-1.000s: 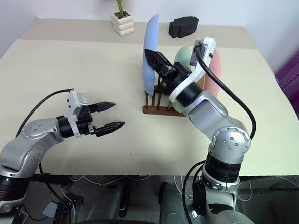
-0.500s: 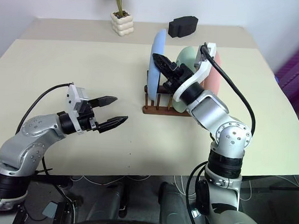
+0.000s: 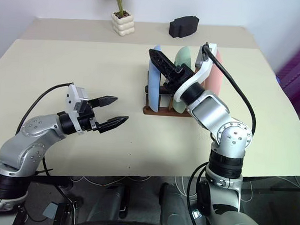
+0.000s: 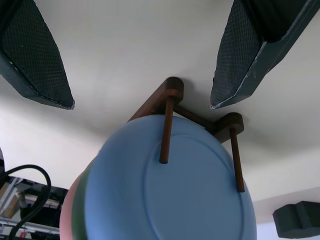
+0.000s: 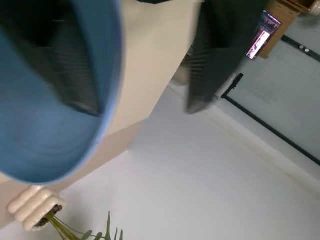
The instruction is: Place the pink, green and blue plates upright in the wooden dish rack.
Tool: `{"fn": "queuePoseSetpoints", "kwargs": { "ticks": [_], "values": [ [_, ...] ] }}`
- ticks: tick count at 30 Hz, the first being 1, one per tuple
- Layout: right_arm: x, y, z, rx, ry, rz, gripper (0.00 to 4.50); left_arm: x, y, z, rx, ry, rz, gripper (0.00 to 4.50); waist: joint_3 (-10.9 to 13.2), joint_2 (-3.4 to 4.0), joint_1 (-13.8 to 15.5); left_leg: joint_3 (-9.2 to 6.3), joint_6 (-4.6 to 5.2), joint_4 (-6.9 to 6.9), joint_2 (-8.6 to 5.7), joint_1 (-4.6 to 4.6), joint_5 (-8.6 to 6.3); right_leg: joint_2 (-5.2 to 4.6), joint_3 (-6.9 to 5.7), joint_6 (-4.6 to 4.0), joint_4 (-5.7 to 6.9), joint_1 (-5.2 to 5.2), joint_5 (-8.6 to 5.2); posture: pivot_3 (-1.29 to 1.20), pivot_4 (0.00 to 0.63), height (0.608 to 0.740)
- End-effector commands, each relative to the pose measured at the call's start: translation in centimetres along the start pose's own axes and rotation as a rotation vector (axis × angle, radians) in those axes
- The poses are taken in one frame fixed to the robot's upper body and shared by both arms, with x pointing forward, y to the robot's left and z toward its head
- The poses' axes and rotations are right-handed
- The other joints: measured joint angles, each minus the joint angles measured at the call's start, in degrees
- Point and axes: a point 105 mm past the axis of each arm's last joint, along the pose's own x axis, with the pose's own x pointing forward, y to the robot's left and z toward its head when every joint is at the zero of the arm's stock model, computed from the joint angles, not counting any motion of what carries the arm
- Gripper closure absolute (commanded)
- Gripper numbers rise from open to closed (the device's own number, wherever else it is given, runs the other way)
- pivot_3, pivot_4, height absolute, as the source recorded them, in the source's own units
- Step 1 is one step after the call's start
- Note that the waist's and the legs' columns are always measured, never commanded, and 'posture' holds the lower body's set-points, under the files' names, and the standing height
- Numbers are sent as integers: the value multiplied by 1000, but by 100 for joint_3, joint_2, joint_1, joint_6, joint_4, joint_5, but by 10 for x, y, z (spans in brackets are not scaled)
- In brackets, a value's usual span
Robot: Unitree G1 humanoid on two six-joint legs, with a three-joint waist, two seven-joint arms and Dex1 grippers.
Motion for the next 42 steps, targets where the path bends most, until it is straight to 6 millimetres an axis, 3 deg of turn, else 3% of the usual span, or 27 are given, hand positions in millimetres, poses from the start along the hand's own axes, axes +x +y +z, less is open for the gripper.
{"fn": "queuePoseSetpoints", "kwargs": {
  "ticks": [1,11,18,21,23,25,29,31,34,39,42],
  "values": [
    [1,13,9,-35,-25,40,726,0,-4,8,27,-29,-11,0,0,0,2,0,0,0,0,0,0,0,0,0,-1,0,0,0,150,740],
    [-1,26,25,-145,-51,46,726,1,-4,6,17,-29,-19,0,2,3,3,0,0,0,0,-2,0,0,0,-1,-3,-2,-1,0,150,740],
    [-9,41,39,-378,-39,59,726,4,-5,6,11,-31,-25,0,4,6,14,1,1,0,0,-5,0,-1,0,-2,-6,-3,-1,0,150,740],
    [-27,54,64,-667,-92,52,726,3,-4,4,13,-29,-18,0,5,8,26,1,1,0,-1,-10,-1,-2,0,-3,-11,-6,-2,0,150,740],
    [-51,54,91,-861,-148,23,726,2,0,3,18,-29,0,0,5,8,57,2,1,0,-4,-15,-1,-4,0,-3,-15,-8,-3,0,150,740],
    [-75,53,110,-943,-183,7,726,1,3,2,25,-34,19,0,2,2,91,2,7,0,-6,-16,-4,-5,-1,-2,-25,-5,-4,0,150,740],
    [-136,18,140,-1055,-191,-197,726,-1,17,-4,41,-31,74,0,1,1,158,9,14,1,-7,-12,-8,-5,1,-2,-31,1,-4,0,150,740],
    [-171,-10,134,-1028,-149,-287,726,-4,32,-10,54,-29,132,0,-2,3,175,12,14,2,-6,-7,-8,-4,3,-3,-31,6,-4,0,150,740],
    [-214,-52,107,-998,-30,-416,726,-8,47,-23,51,-7,188,0,-4,5,165,8,15,2,-5,4,-9,-3,1,-3,-31,20,-5,0,150,740],
    [-235,-90,65,-982,137,-521,726,-9,48,-38,66,32,194,0,-5,19,27,21,15,2,-1,14,-9,-4,10,9,-29,19,-13,0,150,740],
    [-232,-108,44,-983,170,-556,726,-9,50,-43,54,31,218,0,-6,18,13,20,14,2,2,22,-9,-3,9,8,-28,22,-13,0,150,740]
  ]
}}
